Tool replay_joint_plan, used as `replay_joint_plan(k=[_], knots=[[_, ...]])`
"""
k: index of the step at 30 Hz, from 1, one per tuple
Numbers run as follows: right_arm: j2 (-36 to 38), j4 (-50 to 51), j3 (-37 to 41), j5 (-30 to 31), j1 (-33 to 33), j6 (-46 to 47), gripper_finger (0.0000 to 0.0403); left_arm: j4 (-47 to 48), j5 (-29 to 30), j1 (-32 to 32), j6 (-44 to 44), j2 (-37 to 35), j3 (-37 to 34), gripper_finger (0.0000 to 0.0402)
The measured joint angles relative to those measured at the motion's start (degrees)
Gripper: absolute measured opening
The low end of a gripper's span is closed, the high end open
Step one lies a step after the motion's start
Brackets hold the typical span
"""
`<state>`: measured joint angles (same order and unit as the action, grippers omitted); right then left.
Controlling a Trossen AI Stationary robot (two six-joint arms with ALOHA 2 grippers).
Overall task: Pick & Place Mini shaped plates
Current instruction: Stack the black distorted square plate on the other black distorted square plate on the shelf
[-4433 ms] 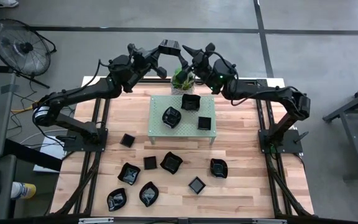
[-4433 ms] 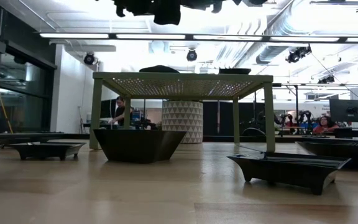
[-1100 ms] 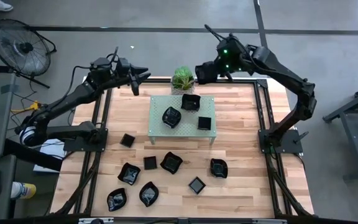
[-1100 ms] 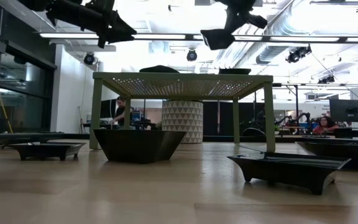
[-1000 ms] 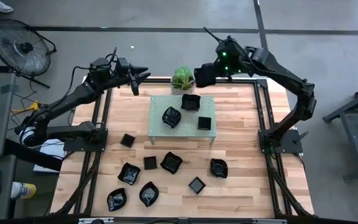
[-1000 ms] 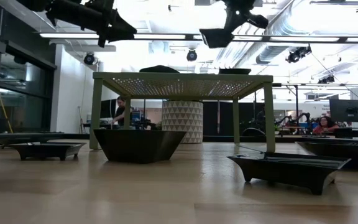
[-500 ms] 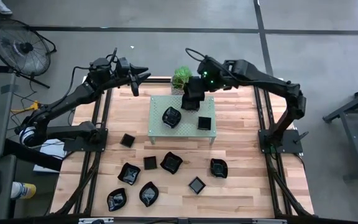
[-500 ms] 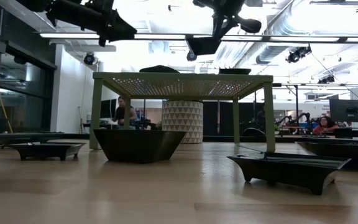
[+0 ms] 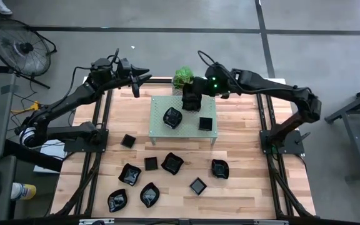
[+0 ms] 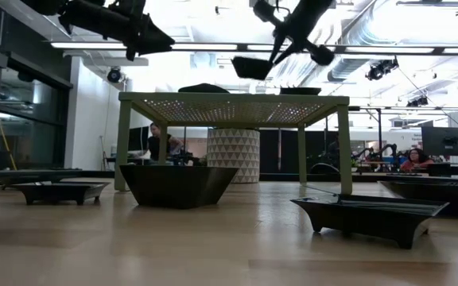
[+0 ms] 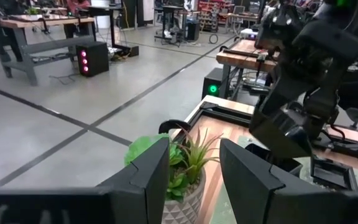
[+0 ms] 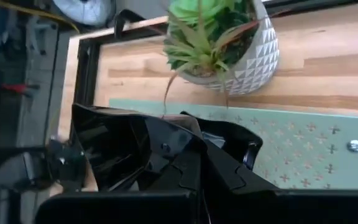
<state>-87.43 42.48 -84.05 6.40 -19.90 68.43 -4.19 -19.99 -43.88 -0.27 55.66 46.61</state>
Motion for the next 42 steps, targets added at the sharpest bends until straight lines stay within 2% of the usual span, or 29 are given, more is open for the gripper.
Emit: replay_joint_plan(k=[4, 7, 13, 23, 31, 39, 42], knots=[[0.78, -0.37, 4.62, -5.61, -0.80, 2.16, 0.0000, 0.54, 0.02, 0.00, -0.17, 0.00, 0.00, 0.0140], [0.67, -2.40, 6.63, -6.43, -1.14, 3.29, 0.0000, 1.36, 0.02, 0.00, -0.20, 0.00, 0.00, 0.0140], [0.76, -4.44, 6.01, -7.33, -3.11, 2.63, 0.0000, 1.57, 0.05, 0.00, -0.22, 0.00, 0.01, 0.0140], [-0.33, -4.34, 6.14, -14.91, -7.07, -0.26, 0.0000, 1.08, 0.63, 0.00, -1.36, 0.00, 0.04, 0.0140], [-2.14, -4.35, 6.14, -17.96, -7.47, -1.18, 0.0000, 1.11, 0.62, 0.00, -1.52, 0.00, 0.04, 0.0140], [-3.33, -5.14, 6.14, -17.52, -7.47, -1.03, 0.0000, 1.25, 0.61, 0.00, -1.59, 0.00, 0.04, 0.0140], [-3.33, -4.83, 6.14, -19.69, -7.52, -1.00, 0.0002, 1.29, 0.70, -0.01, -1.76, 0.00, 0.04, 0.0140]])
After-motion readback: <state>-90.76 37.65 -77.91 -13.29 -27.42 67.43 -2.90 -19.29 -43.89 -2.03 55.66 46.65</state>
